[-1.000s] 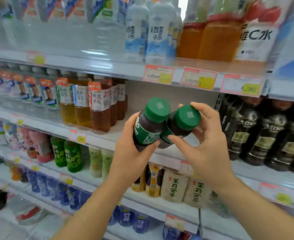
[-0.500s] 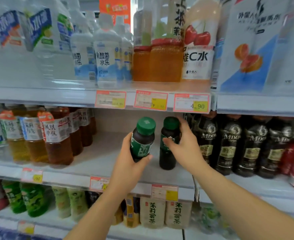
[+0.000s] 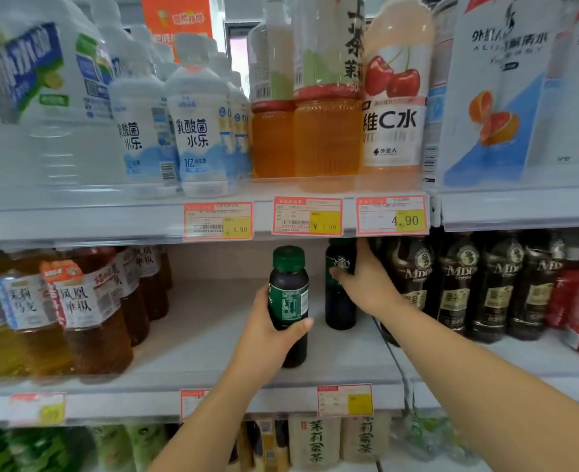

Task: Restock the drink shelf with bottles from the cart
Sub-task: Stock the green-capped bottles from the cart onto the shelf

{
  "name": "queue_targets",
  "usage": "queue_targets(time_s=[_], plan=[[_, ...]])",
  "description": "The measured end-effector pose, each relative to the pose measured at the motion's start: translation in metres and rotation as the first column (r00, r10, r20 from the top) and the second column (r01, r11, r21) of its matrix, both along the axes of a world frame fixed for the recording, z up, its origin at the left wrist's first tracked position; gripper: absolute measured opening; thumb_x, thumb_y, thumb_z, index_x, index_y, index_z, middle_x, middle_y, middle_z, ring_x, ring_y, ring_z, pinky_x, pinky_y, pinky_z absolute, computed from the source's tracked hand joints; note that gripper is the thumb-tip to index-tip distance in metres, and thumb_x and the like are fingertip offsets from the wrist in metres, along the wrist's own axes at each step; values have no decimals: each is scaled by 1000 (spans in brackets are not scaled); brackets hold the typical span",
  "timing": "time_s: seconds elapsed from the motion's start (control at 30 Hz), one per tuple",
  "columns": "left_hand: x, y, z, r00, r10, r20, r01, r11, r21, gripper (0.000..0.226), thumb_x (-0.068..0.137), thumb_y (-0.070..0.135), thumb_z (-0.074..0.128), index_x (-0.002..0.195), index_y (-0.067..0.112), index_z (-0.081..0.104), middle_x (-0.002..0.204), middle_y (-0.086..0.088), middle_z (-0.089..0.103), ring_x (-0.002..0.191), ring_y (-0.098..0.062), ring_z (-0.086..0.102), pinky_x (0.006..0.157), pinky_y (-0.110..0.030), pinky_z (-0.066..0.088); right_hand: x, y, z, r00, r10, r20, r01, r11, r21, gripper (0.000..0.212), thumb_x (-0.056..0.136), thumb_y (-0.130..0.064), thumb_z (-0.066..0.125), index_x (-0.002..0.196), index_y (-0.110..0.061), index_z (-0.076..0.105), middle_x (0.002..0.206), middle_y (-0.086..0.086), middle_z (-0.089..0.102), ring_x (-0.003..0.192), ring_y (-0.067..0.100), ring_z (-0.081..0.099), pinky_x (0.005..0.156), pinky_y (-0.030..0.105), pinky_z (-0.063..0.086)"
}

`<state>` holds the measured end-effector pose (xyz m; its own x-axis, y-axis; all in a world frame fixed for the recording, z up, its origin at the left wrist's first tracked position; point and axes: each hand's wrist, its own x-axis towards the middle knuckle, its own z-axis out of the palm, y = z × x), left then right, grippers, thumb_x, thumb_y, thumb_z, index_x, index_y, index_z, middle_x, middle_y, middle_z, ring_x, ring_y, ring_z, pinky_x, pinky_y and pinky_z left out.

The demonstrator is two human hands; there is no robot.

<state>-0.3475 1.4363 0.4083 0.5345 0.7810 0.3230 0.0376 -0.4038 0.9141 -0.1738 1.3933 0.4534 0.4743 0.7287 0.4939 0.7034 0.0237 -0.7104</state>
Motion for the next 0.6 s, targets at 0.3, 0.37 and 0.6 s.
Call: queue_targets(time_s=[0.3, 0.37, 0.6], plan=[[13, 0, 2, 999, 41, -21, -40, 998, 47, 70, 78, 19, 73, 132, 26, 28, 110, 17, 49, 105, -6, 47, 85, -23, 37, -26, -93, -52, 974, 69, 214, -14, 968, -251, 48, 89, -28, 59, 134, -32, 43, 126, -16, 53, 112, -4, 46, 104, 22, 38], [15, -6, 1, 999, 24, -23, -23, 998, 64, 82, 81, 16, 71, 142, 25, 17, 120, 13, 44, 109, -2, 43, 88, -21, 36, -10, -105, -56, 923, 59, 381, 93, 925, -369, 39, 89, -41, 56, 127, -33, 53, 124, -18, 57, 113, -1, 49, 99, 22, 41], [1, -3, -3, 972, -85, -219, 105, 991, 81, 73, 84, 11, 67, 136, 40, 24, 105, 32, 46, 94, 14, 49, 85, -15, 39, 17, -109, -64, 868, 177, 464, 85, 868, -490, 40, 86, -54, 52, 117, -32, 62, 123, -20, 58, 113, 2, 51, 94, 21, 41]])
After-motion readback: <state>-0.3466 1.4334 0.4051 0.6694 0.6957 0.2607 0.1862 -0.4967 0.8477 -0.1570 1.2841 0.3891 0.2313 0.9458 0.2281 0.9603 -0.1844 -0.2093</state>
